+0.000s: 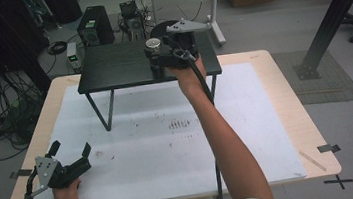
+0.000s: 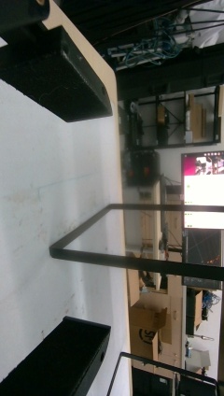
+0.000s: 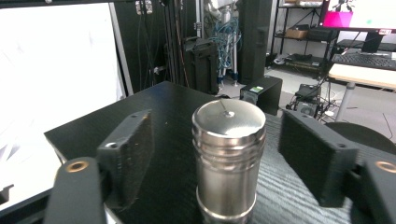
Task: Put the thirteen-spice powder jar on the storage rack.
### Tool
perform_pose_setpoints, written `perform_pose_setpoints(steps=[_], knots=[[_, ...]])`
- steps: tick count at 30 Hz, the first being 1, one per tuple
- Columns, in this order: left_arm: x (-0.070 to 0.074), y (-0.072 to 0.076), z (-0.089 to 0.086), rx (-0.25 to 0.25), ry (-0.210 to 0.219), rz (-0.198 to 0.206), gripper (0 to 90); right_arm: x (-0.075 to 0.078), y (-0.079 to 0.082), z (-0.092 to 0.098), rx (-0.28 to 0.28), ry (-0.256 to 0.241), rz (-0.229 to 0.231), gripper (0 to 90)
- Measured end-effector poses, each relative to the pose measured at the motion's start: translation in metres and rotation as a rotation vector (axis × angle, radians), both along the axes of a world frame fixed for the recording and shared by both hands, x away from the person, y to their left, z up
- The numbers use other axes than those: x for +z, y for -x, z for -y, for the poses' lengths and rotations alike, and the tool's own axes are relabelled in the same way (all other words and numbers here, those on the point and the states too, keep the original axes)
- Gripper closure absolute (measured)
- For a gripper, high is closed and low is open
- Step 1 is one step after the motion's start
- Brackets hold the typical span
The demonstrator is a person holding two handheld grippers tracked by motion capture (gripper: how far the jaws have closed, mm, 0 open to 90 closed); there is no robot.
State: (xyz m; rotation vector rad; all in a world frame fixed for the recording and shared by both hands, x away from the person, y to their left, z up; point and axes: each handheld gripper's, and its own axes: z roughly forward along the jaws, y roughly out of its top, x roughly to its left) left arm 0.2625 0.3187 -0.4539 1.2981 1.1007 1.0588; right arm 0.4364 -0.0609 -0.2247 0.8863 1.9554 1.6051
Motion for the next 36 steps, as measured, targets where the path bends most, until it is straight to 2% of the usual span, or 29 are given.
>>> perform_pose_setpoints(steps=[6,10,13,16,36], knots=[[0.0,0.0,0.0,0.0,0.0,0.0,0.6,0.001,0.01,0.007,-0.018,-0.006,-0.006,13.2],[0.0,0.0,0.0,0.0,0.0,0.0,0.5,0.0,0.016,0.013,-0.034,-0.03,-0.005,7.3],[0.0,0.0,0.0,0.0,0.0,0.0,0.6,0.0,0.021,0.018,-0.039,-0.049,0.005,4.7],[0.0,0.0,0.0,0.0,0.0,0.0,0.6,0.001,0.026,0.021,-0.042,-0.045,0.024,2.6],[0.0,0.0,0.0,0.0,-0.001,0.001,0.6,0.002,0.067,0.033,0.004,-0.05,0.102,1.4]])
